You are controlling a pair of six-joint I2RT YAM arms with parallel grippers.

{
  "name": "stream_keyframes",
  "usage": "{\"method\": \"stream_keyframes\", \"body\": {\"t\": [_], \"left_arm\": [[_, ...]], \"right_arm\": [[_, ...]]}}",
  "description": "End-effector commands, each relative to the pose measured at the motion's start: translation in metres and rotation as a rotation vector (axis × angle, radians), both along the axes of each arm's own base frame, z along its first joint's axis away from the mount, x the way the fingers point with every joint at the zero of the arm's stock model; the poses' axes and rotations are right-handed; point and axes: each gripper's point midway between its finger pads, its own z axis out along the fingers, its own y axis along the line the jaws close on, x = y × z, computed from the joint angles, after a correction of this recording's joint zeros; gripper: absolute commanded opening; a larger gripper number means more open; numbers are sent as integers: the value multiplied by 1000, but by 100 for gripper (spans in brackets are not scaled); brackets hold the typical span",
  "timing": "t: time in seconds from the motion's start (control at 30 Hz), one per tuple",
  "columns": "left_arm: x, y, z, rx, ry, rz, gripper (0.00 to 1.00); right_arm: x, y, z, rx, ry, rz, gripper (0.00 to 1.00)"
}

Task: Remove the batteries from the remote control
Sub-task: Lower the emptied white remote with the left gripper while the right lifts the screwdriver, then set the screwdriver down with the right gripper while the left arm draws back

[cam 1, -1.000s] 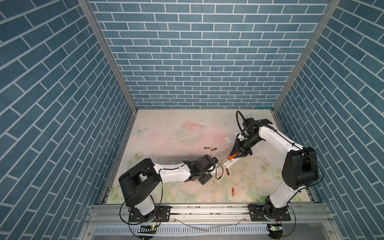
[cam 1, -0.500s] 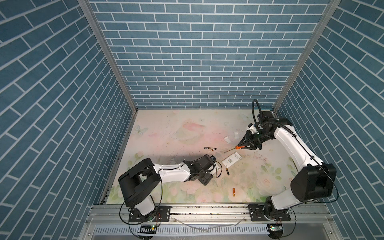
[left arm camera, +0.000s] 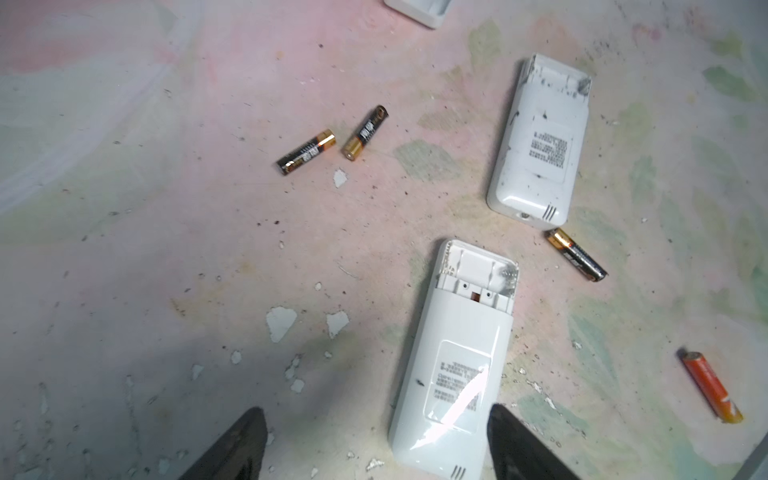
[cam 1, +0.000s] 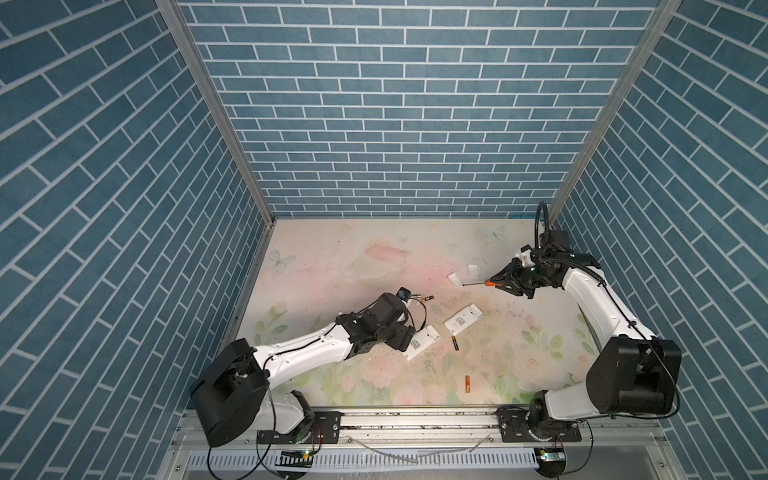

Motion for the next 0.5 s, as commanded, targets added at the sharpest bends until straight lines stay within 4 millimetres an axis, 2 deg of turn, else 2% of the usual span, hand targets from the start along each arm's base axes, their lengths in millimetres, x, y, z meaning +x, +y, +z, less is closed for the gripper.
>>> {"method": "stream_keyframes", "body": {"t": [0.0, 0.27, 0.47], "left_arm": [[3, 14, 9, -33, -1, 50, 85], [20, 31, 38, -139, -58, 137, 85], [23, 30, 41, -161, -62, 144, 85]], "right_arm": [[23, -10, -4, 44, -52, -69, 0], [61, -48, -16, 101, -194, -283, 0], [93, -76, -22, 89, -352, -384, 0]]}}
